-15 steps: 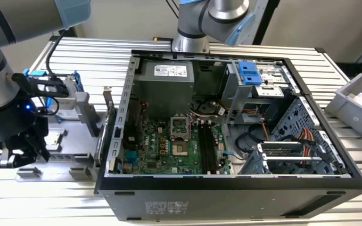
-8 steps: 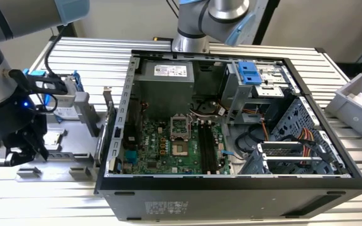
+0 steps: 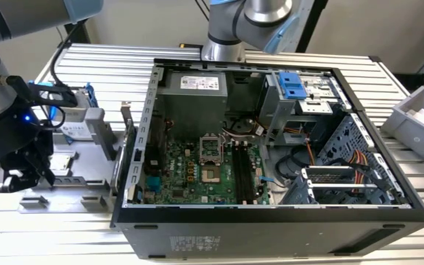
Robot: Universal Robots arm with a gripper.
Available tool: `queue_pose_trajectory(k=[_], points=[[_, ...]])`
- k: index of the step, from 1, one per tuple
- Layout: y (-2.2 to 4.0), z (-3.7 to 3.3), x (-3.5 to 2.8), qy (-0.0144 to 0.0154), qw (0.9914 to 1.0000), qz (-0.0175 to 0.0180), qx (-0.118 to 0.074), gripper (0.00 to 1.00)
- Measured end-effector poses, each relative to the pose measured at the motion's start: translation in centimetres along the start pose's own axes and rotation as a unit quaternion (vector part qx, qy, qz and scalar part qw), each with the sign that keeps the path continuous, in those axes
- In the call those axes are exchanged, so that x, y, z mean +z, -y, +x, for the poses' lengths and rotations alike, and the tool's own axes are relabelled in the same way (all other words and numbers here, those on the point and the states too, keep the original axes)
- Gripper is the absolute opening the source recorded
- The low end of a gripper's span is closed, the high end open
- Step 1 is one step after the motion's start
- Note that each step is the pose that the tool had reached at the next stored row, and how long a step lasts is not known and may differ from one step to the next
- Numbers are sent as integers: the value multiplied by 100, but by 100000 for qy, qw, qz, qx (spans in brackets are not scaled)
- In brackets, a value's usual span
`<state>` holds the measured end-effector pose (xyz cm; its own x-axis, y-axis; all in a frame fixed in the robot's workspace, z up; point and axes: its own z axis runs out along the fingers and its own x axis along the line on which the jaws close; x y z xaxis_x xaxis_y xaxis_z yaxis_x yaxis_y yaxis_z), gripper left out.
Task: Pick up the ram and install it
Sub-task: 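Pick up the ram and move it above insertion slot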
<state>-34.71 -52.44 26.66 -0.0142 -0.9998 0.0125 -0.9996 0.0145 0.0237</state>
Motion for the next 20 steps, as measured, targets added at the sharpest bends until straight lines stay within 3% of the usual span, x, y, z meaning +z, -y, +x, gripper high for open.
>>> queue_pose_trajectory(k=[20], points=[[-4, 2, -177, 9, 100000, 8, 2, 0]])
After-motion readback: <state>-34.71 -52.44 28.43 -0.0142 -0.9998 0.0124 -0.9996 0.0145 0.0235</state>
